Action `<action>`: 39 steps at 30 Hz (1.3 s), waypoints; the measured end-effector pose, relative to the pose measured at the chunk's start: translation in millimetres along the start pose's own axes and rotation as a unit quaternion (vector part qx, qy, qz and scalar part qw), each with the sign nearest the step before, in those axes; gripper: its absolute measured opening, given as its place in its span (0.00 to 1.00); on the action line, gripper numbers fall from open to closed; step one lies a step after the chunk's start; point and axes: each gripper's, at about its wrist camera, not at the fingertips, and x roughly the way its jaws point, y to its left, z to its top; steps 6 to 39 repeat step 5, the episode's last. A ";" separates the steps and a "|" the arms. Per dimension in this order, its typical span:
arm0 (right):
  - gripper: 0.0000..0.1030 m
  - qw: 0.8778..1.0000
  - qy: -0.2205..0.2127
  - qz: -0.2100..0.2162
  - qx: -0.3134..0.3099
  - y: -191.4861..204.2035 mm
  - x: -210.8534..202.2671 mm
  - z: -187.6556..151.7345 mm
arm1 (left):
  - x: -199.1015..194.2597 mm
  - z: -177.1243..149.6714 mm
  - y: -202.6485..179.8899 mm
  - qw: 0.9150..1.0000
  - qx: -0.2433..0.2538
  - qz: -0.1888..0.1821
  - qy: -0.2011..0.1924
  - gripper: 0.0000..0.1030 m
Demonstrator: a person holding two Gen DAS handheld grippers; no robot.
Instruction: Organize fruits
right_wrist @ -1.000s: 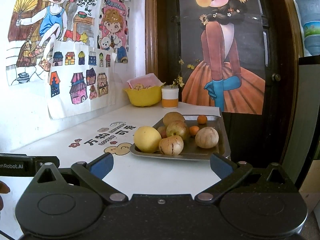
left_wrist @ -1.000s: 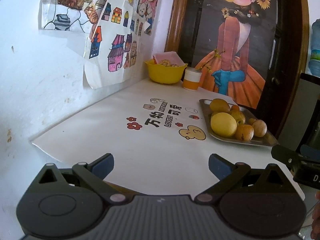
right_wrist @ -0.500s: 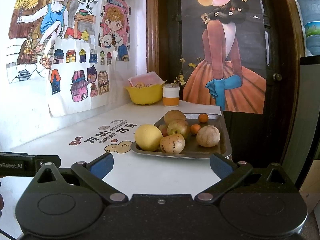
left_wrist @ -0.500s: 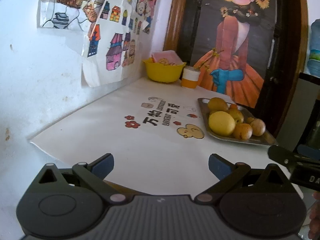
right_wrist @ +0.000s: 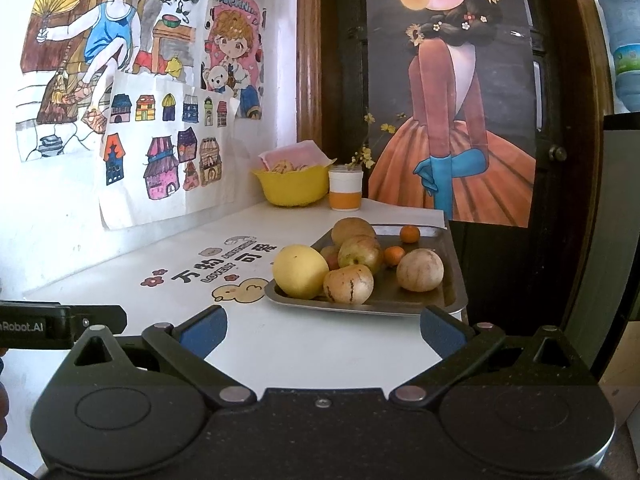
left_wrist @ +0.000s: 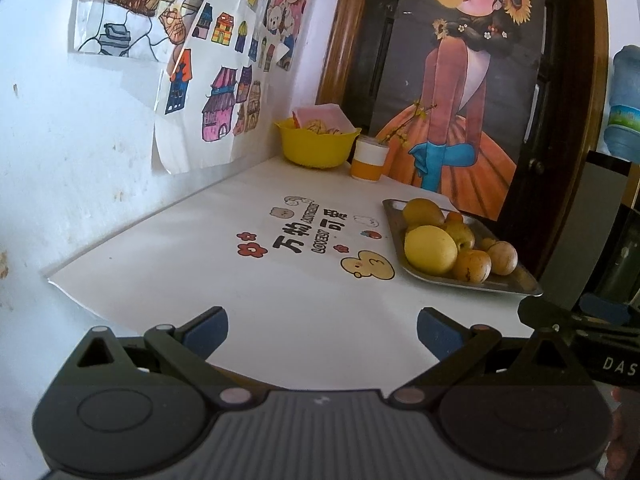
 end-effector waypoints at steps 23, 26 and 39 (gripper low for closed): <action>0.99 1.000 0.001 0.000 0.001 -0.3 0.3 0.4 | -0.3 -0.3 -0.1 1.000 0.000 0.001 -0.002 1.00; 0.99 1.000 0.001 0.000 0.001 -0.3 0.3 0.4 | -0.3 -0.3 -0.1 1.000 0.000 0.001 -0.002 1.00; 0.99 1.000 0.001 0.000 0.001 -0.3 0.3 0.4 | -0.3 -0.3 -0.1 1.000 0.000 0.001 -0.002 1.00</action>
